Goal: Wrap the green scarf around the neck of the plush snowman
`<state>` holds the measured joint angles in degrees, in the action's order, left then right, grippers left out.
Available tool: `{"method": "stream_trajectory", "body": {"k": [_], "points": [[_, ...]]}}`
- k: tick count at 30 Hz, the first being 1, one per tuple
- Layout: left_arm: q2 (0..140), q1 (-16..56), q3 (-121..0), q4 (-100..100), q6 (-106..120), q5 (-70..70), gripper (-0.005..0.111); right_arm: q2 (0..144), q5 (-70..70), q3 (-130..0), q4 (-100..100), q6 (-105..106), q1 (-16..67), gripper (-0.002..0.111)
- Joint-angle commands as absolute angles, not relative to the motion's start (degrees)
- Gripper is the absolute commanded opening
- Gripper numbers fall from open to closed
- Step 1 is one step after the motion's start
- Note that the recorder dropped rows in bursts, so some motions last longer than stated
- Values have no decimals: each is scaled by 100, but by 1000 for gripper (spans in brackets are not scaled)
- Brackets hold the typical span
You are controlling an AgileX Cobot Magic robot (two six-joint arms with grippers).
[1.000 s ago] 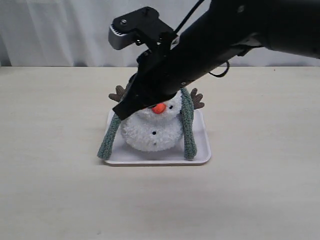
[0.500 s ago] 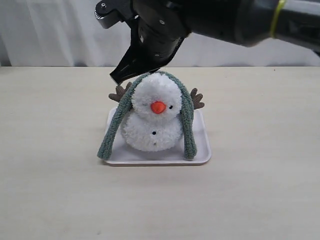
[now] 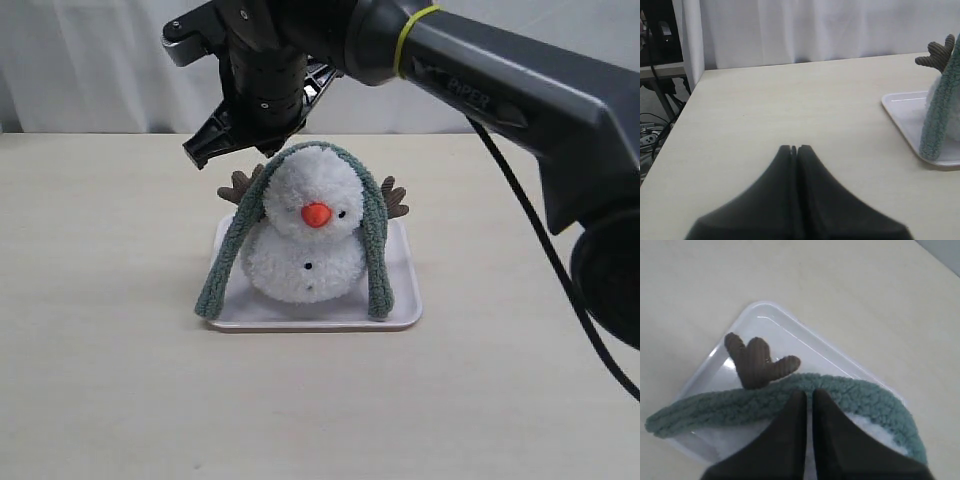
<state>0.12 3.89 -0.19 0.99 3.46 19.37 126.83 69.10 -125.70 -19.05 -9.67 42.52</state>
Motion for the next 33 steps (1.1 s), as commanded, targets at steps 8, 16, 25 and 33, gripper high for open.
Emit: {"method": "stream_trajectory", "body": {"k": [8, 16, 25, 33], "points": [[0, 367, 0, 96, 360, 1871, 0, 12962, 6996, -12647, -1830, -947, 3929, 4], [0, 367, 0, 96, 360, 1871, 0, 13202, 6996, -12647, -1821, -947, 3929, 4], [0, 367, 0, 96, 360, 1871, 0, 13330, 6996, -12647, -1337, -634, 3929, 4], [0, 367, 0, 96, 360, 1871, 0, 13340, 6996, -12660, -1287, -601, 3929, 4]]}}
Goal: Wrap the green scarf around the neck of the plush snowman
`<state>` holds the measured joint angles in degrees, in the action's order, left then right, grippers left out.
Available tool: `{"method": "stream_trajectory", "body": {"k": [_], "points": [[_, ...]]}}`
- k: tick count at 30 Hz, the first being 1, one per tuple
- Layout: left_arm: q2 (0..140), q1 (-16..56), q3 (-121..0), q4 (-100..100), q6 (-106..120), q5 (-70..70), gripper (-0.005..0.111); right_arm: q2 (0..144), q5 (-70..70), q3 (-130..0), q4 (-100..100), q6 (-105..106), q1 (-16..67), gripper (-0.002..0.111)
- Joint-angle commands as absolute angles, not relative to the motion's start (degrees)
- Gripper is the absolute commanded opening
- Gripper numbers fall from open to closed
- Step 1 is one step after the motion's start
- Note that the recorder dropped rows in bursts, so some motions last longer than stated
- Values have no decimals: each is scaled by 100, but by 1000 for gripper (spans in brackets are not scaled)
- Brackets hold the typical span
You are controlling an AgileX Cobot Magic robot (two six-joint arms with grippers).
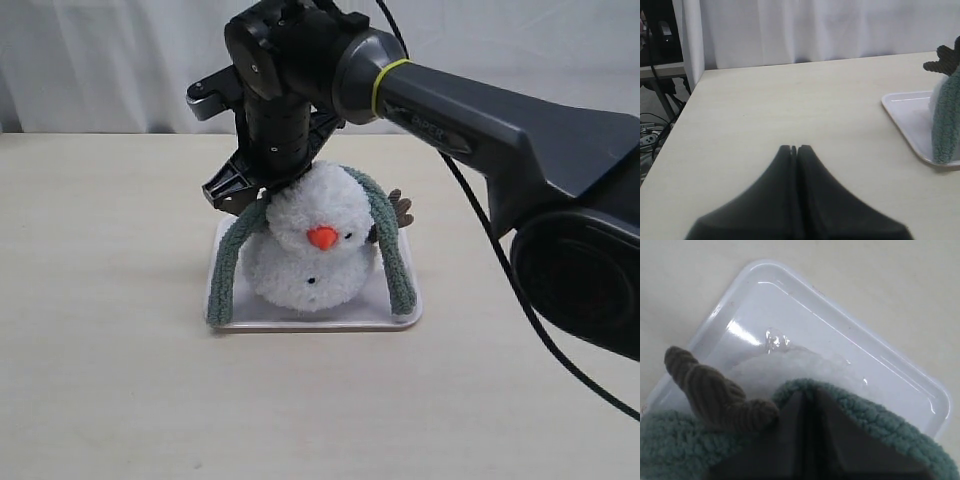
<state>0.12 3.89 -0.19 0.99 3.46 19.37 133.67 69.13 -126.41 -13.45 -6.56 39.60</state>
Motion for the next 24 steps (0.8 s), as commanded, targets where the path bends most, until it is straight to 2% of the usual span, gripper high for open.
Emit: {"method": "stream_trajectory", "body": {"k": [1, 10, 13, 15, 20, 24], "points": [[0, 367, 0, 96, 360, 1871, 0, 13290, 6996, -12660, -1287, -601, 3929, 4], [0, 367, 0, 96, 360, 1871, 0, 12447, 6996, -12586, -1329, -575, 3883, 4], [0, 367, 0, 96, 360, 1871, 0, 12057, 6996, -12390, -1248, -668, 3673, 12], [0, 367, 0, 96, 360, 1871, 0, 11777, 6996, -12064, -1248, -678, 3508, 17], [0, 367, 0, 96, 360, 1871, 0, 11300, 6996, -11012, -1042, -757, 3048, 18], [0, 367, 0, 96, 360, 1871, 0, 11190, 6387, -10338, -728, -659, 2845, 18]]}}
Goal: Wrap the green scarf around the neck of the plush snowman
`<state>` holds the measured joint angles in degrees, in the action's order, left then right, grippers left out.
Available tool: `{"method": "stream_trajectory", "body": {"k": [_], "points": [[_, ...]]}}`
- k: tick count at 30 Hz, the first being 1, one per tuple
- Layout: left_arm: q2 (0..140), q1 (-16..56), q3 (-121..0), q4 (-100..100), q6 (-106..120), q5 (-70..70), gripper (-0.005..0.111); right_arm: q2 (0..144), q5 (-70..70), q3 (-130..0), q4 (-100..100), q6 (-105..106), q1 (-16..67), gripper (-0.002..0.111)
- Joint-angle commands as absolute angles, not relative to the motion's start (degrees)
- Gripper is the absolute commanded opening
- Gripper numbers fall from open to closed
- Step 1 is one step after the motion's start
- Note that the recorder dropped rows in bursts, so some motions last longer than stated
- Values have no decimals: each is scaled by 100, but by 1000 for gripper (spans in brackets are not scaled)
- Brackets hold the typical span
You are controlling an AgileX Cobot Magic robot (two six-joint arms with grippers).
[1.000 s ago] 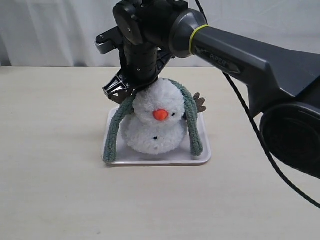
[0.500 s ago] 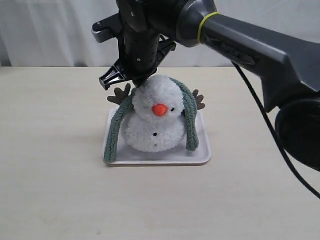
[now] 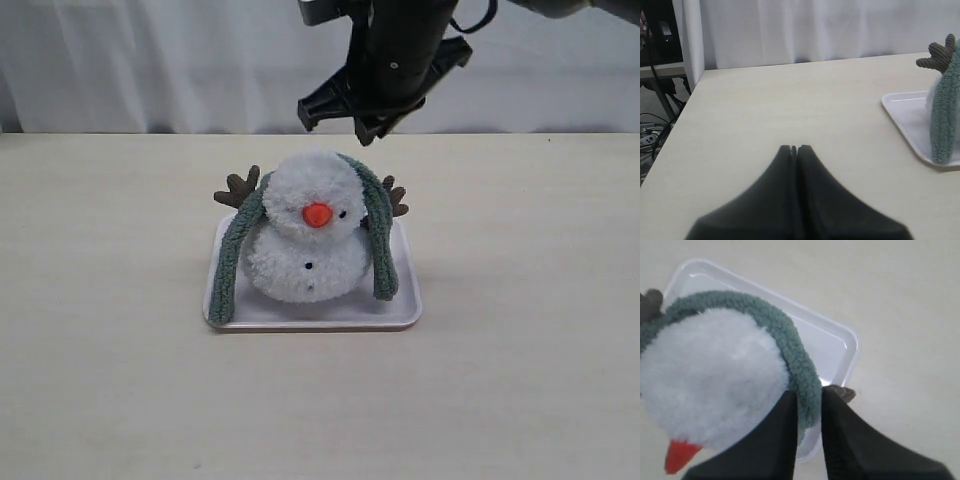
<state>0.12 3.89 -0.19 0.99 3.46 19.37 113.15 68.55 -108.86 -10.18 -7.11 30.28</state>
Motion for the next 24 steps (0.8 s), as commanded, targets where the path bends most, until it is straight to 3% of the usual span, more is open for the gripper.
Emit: {"method": "stream_trajectory", "body": {"k": [1, 10, 24], "points": [[0, 367, 0, 96, 360, 1871, 0, 11190, 6254, -10191, -728, -659, 2810, 18], [0, 367, 0, 96, 360, 1871, 0, 11219, 5230, -9300, -586, -546, 2729, 18], [0, 367, 0, 96, 360, 1871, 0, 11024, 5050, -9235, -540, -474, 2729, 18]]}}
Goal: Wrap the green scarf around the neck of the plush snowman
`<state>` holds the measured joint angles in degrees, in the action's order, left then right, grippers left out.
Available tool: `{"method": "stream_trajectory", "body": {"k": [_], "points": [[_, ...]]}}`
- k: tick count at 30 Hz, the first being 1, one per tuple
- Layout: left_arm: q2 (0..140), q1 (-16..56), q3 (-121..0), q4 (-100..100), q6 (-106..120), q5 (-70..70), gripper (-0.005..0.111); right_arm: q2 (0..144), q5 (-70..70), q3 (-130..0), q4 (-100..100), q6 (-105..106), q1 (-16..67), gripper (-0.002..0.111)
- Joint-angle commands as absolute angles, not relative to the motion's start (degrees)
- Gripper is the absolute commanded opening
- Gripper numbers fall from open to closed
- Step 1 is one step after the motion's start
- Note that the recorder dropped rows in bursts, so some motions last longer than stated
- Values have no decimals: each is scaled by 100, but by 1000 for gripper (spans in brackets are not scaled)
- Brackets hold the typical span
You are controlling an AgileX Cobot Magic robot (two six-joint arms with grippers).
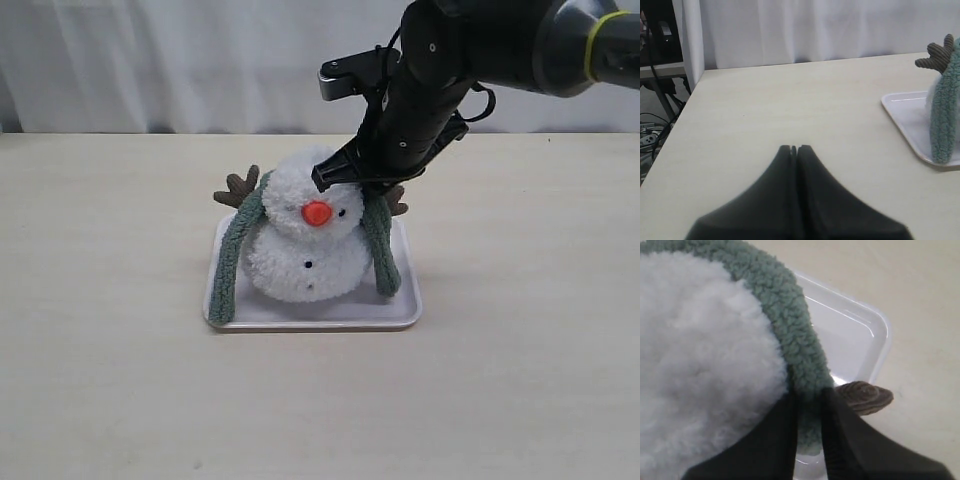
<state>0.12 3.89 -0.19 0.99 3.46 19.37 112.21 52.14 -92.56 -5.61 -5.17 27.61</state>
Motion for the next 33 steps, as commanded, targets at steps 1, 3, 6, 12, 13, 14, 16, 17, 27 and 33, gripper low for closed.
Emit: {"method": "stream_trajectory", "body": {"k": [1, 3, 6, 12, 13, 14, 16, 17, 27, 33], "points": [[0, 367, 0, 96, 360, 1871, 0, 10983, 4993, -9235, -540, -474, 2729, 18], [0, 367, 0, 96, 360, 1871, 0, 10941, 4849, -9235, -540, -474, 2729, 18], [0, 367, 0, 96, 360, 1871, 0, 10925, 4545, -9235, -556, -515, 2726, 18], [0, 367, 0, 96, 360, 1871, 0, 11125, 4364, -9223, -699, -608, 2716, 12], [0, 367, 0, 96, 360, 1871, 0, 11180, 4401, -9223, -823, -693, 2716, 10], [0, 367, 0, 96, 360, 1871, 0, 11218, 4459, -9223, -932, -790, 2716, 6], [0, 367, 0, 96, 360, 1871, 0, 11296, 4564, -9223, -1079, -907, 2716, 4], [0, 367, 0, 96, 360, 1871, 0, 11324, 4607, -9223, -1080, -904, 2716, 4], [0, 367, 0, 96, 360, 1871, 0, 11557, 4692, -9223, -768, -793, 2746, 4], [0, 367, 0, 96, 360, 1871, 0, 11534, 4768, -9223, -768, -793, 2746, 4]]}}
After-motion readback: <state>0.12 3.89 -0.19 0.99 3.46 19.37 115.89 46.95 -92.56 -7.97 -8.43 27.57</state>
